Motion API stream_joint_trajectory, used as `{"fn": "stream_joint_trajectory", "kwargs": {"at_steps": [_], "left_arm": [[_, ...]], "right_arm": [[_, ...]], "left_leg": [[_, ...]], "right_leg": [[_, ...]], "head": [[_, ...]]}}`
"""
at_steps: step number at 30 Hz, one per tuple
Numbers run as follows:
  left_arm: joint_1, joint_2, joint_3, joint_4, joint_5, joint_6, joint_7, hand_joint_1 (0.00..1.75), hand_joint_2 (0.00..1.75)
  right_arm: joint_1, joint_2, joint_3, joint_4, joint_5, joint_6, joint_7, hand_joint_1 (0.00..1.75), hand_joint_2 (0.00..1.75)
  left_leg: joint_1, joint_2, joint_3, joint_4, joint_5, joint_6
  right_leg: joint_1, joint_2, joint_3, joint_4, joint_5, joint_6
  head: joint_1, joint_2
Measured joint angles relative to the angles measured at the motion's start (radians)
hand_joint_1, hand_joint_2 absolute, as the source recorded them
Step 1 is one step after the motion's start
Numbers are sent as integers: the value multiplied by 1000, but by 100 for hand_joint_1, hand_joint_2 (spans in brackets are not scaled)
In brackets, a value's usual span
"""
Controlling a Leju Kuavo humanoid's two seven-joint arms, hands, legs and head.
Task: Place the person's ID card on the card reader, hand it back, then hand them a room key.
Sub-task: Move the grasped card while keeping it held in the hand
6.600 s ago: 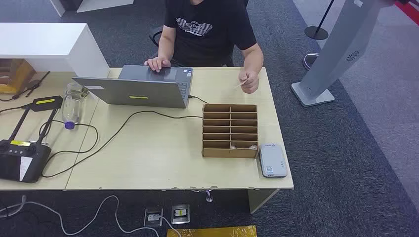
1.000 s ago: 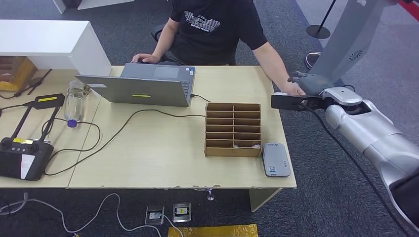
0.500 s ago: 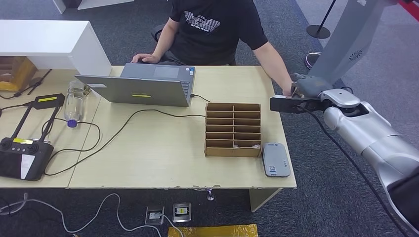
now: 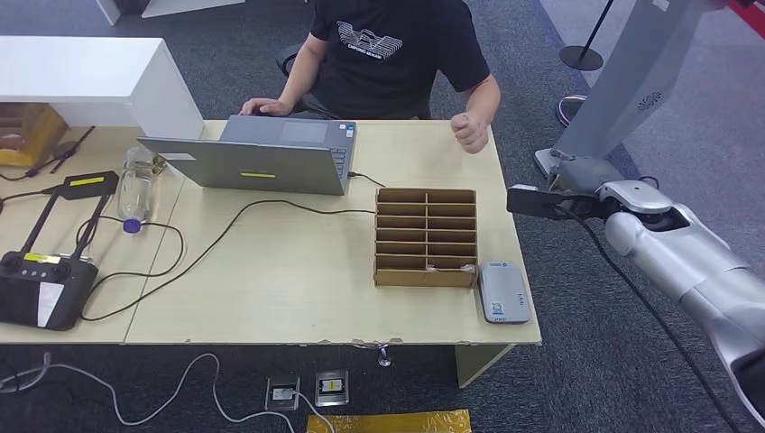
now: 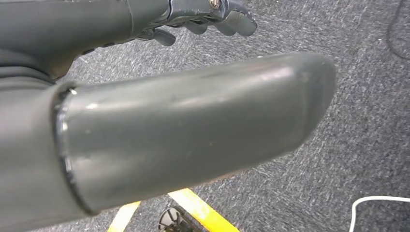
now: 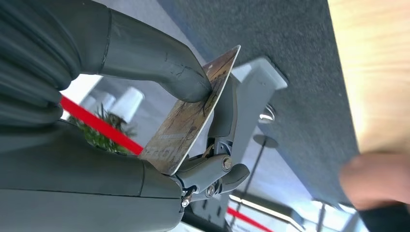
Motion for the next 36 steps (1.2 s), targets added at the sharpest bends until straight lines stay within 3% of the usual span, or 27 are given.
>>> {"fn": "stream_joint_trajectory", "kwargs": {"at_steps": [12, 19, 26, 36], "left_arm": [[7, 0, 6, 0, -19, -1, -21, 0, 0], [6, 0, 6, 0, -34, -1, -27, 0, 0], [5, -1, 6, 0, -34, 3, -37, 0, 0], [5, -6, 6, 0, -31, 6, -42, 0, 0]], "right_arm": [[179, -196, -56, -346, -146, -32, 145, 175, 175], [313, -270, -74, -517, -234, -56, 215, 175, 175], [408, -298, -76, -635, -244, -85, 226, 175, 175], [471, -292, -75, -713, -231, -82, 235, 175, 175]], "left_leg": [[0, 3, 2, 0, -2, 0], [0, 3, 2, 0, -3, 0], [0, 4, 2, -1, -3, 0], [0, 5, 2, -1, -3, 0]], "right_leg": [[0, 4, 1, 0, 0, 0], [0, 5, 1, 0, 0, 0], [0, 5, 1, 0, 0, 0], [0, 5, 1, 0, 0, 0]], "head": [[0, 0], [0, 0], [0, 0], [0, 0]]}}
